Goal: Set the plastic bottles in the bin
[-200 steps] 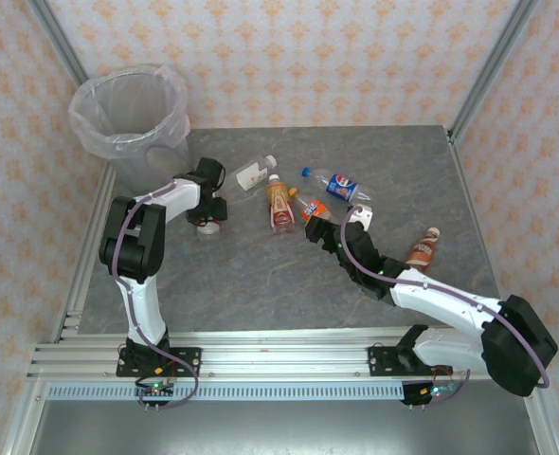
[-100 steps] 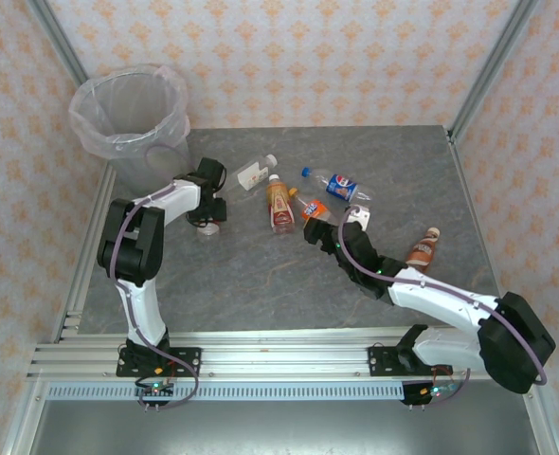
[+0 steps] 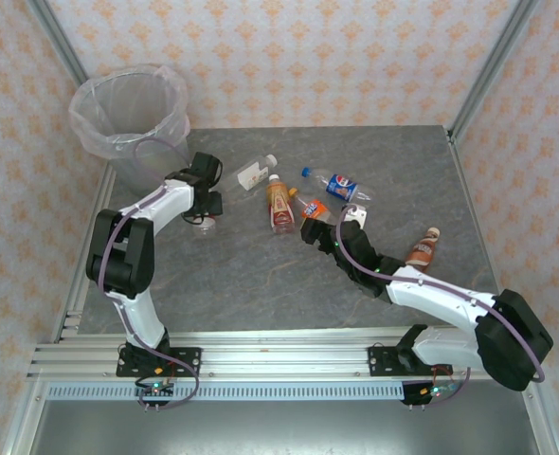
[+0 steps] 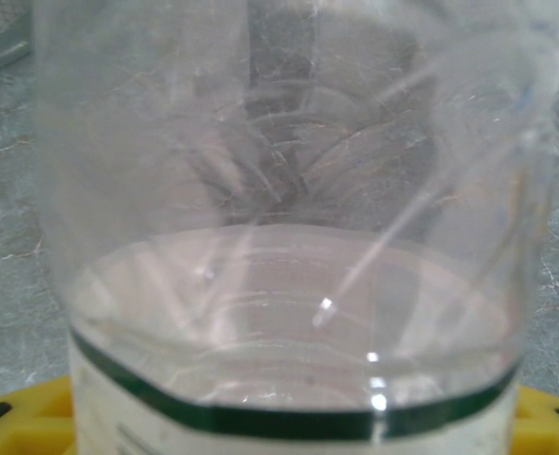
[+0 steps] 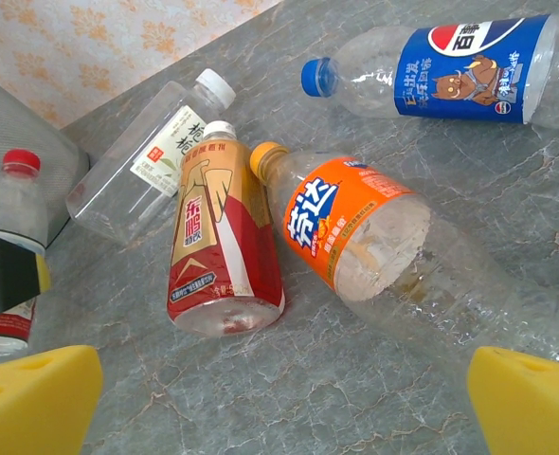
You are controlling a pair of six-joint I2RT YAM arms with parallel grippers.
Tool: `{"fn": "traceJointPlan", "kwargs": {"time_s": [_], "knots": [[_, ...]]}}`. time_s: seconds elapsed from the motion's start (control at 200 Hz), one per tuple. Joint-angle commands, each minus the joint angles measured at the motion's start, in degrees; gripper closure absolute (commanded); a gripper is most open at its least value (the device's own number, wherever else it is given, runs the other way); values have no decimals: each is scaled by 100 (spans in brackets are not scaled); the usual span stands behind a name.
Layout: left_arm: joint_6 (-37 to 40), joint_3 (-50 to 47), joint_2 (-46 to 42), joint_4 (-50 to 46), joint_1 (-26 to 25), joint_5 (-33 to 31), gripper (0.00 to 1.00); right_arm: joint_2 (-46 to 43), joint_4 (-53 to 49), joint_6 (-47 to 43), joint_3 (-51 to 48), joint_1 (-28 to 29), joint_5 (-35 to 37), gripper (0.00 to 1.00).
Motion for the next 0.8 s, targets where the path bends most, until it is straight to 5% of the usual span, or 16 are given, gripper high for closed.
{"fn": "traceJointPlan", "kwargs": {"time_s": [0.0, 0.34, 0.796], "knots": [[-47, -82, -410, -203, -28, -168, 44, 139, 116, -111, 170, -26, 4, 1], [32, -162, -1117, -104, -40, 333, 44, 207, 193, -142, 232, -26, -98, 1], [-49, -157, -2092, 512, -43, 2104, 45, 244, 1187, -575, 217, -26, -1267, 1]]}}
